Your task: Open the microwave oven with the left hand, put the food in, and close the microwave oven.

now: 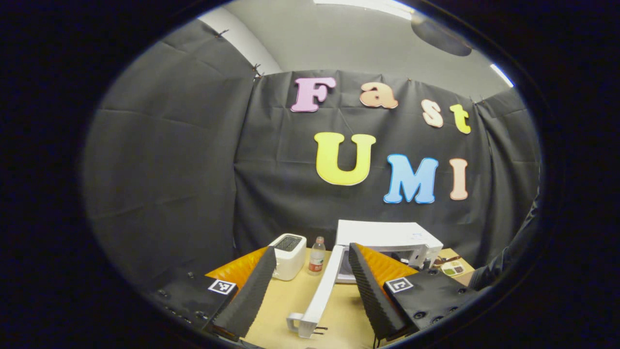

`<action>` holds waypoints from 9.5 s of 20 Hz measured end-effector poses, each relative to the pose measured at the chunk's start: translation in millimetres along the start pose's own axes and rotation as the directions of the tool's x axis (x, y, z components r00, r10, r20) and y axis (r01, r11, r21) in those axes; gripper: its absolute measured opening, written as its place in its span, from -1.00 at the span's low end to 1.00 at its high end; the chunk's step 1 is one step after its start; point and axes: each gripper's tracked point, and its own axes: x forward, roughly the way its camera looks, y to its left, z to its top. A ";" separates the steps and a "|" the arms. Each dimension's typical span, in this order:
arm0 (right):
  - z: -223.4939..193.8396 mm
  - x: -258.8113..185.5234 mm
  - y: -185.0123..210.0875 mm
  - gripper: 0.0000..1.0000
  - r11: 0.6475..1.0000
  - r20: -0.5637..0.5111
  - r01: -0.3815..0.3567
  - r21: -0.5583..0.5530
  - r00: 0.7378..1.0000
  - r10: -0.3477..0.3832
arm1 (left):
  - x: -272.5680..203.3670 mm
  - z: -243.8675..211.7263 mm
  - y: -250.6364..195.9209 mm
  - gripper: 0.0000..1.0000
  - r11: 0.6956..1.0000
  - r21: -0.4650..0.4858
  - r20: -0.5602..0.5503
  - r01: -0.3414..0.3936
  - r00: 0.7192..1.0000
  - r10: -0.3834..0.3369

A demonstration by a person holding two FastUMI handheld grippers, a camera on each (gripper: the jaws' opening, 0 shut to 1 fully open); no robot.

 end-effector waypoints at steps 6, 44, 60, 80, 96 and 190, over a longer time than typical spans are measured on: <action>-4.1 4.9 -9.0 -0.38 0.998 0.007 0.062 -0.007 0.998 -0.062 | 5.7 -0.9 -1.6 0.94 1.000 -0.006 -0.005 0.014 1.000 -0.014; 150.1 -455.2 141.7 0.92 0.074 0.136 0.116 -0.990 0.915 0.379 | 5.3 -8.5 -189.5 0.94 0.922 0.099 0.121 0.374 0.915 -0.384; 135.8 -450.9 145.7 0.92 0.100 0.078 0.044 -0.994 0.927 0.366 | 13.2 -78.5 -26.5 -0.87 0.987 0.014 -0.082 0.163 0.984 -0.161; 127.9 -431.3 134.4 0.92 0.086 0.037 0.010 -0.996 0.950 0.310 | -1.6 -203.1 11.3 -0.86 0.989 -0.014 -0.327 0.148 0.934 -0.145; 176.7 -422.5 132.3 0.92 0.136 0.115 0.078 -0.988 0.950 0.289 | 5.9 -208.5 -160.3 -0.82 0.900 -0.114 -0.374 0.421 0.821 -0.431; 236.0 -419.3 243.2 0.92 0.046 0.147 0.140 -0.989 0.907 0.394 | 113.6 55.6 -275.5 0.91 0.940 0.016 0.110 0.342 0.933 -0.342</action>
